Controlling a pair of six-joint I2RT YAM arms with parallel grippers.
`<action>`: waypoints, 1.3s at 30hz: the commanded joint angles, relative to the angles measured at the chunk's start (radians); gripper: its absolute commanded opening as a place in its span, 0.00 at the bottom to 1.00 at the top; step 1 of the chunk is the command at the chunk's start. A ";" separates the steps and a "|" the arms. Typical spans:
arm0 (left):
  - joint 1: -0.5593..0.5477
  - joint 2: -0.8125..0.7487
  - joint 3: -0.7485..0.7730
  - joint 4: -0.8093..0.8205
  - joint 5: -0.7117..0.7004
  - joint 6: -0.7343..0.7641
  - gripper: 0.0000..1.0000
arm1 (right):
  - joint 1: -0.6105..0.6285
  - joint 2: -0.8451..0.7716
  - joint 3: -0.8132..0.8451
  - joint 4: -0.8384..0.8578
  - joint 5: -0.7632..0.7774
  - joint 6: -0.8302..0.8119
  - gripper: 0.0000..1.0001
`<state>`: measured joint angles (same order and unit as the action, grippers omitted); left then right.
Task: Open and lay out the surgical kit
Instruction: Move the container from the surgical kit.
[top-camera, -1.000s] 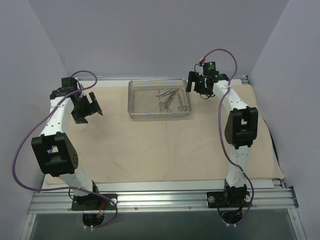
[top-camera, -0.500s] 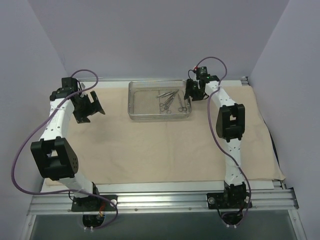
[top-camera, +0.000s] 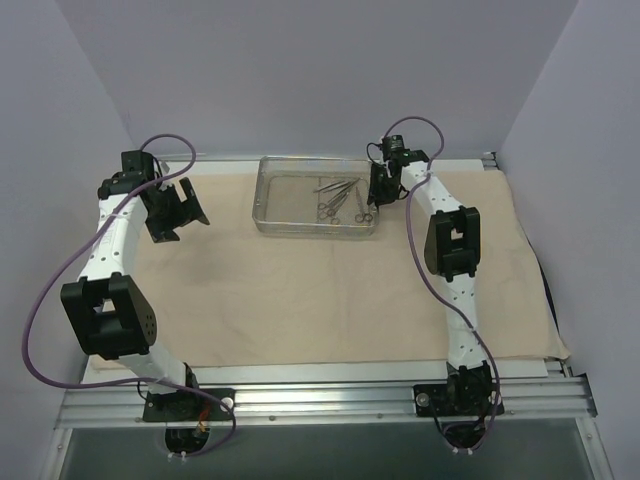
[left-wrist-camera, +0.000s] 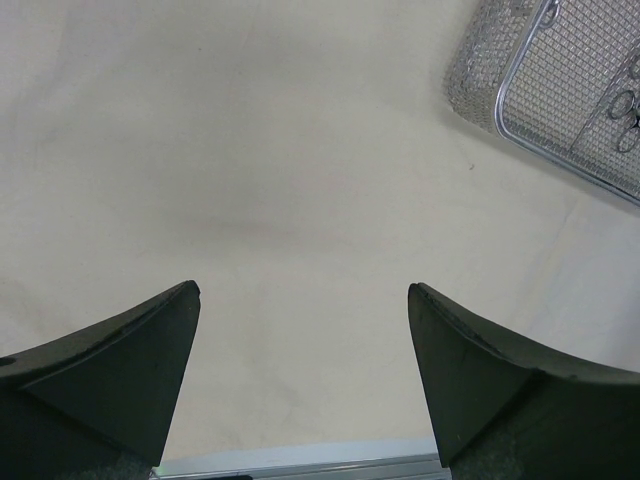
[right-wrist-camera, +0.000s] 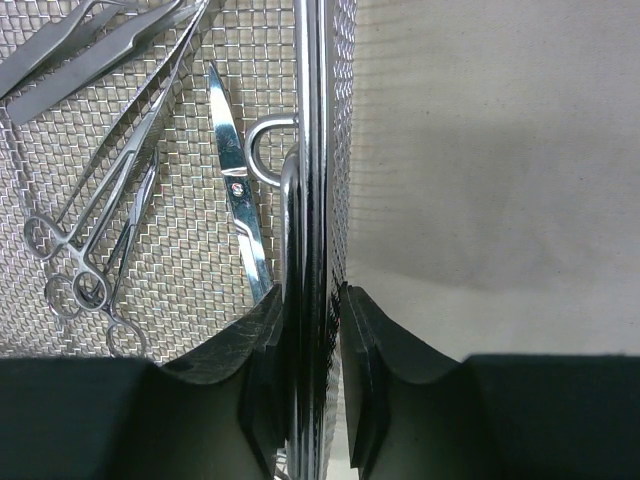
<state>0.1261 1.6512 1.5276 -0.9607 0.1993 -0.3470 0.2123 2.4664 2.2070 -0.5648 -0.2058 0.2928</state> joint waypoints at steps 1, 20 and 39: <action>-0.002 -0.024 0.040 0.008 0.017 0.020 0.94 | 0.001 -0.017 0.042 -0.020 -0.041 0.081 0.00; 0.000 -0.048 0.028 0.002 0.006 0.028 0.94 | -0.085 -0.265 -0.047 0.125 -0.089 0.000 0.00; 0.000 0.012 0.037 -0.021 0.006 0.037 0.94 | -0.413 -0.796 -0.768 0.235 -0.144 -0.084 0.00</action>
<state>0.1261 1.6527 1.5272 -0.9642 0.1951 -0.3275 -0.2253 1.7992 1.4612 -0.4431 -0.2096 0.1917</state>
